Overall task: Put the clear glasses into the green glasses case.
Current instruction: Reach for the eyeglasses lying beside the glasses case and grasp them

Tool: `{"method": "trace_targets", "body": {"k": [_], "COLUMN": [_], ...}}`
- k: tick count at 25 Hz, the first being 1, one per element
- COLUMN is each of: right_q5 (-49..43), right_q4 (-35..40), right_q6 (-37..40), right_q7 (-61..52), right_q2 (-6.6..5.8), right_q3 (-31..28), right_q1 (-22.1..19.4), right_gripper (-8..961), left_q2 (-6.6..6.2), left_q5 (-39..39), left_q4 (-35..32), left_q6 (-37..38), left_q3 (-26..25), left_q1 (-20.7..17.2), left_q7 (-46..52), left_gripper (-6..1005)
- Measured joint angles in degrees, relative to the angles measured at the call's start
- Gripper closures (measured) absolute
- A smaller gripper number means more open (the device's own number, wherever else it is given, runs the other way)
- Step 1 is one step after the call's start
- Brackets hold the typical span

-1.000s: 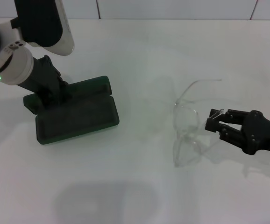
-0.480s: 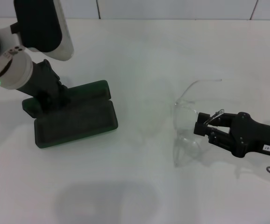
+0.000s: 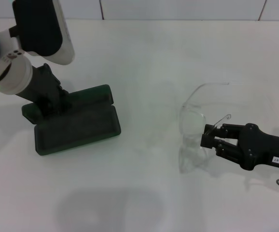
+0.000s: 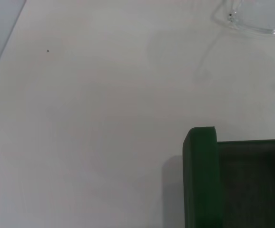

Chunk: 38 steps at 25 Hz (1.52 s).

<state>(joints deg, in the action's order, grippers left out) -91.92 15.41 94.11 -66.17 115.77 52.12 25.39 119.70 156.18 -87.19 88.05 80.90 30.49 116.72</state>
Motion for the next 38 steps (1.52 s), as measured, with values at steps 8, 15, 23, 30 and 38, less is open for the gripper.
{"method": "trace_targets", "body": {"k": [8,15,23,30,38], "right_q5": [-0.01,-0.01,0.12,0.58,2.03], "right_q4": [-0.48,-0.48,-0.05,0.12,4.64], "right_q6": [-0.16,-0.56,-0.52,0.66,5.27], "right_q7": [-0.01,0.00,0.48,1.21,0.94], "right_q2": [0.12,0.16,0.15,0.10,-0.10], "right_q3": [0.69,0.86,0.87,0.48,-0.95], "right_q1": [0.24,0.27,0.05,-0.06,-2.54], "right_gripper": [720,806,895,928,948], "left_q2": [0.09,0.09,0.09,0.09,0.09], "left_q5": [-0.07,-0.07,-0.11,-0.03,0.02], "left_q4": [0.00,-0.63,-0.70,-0.70,-0.85], "left_q6": [0.00,0.00,0.00,0.00,0.00], "left_q3": [0.48,0.49,0.49,0.48,0.48], "left_q1": [-0.48,-1.17,-1.23,-1.53,-1.74], "left_q7": [0.10,0.17,0.15,0.18,0.30], "left_gripper": [804,804,804,804,804]}}
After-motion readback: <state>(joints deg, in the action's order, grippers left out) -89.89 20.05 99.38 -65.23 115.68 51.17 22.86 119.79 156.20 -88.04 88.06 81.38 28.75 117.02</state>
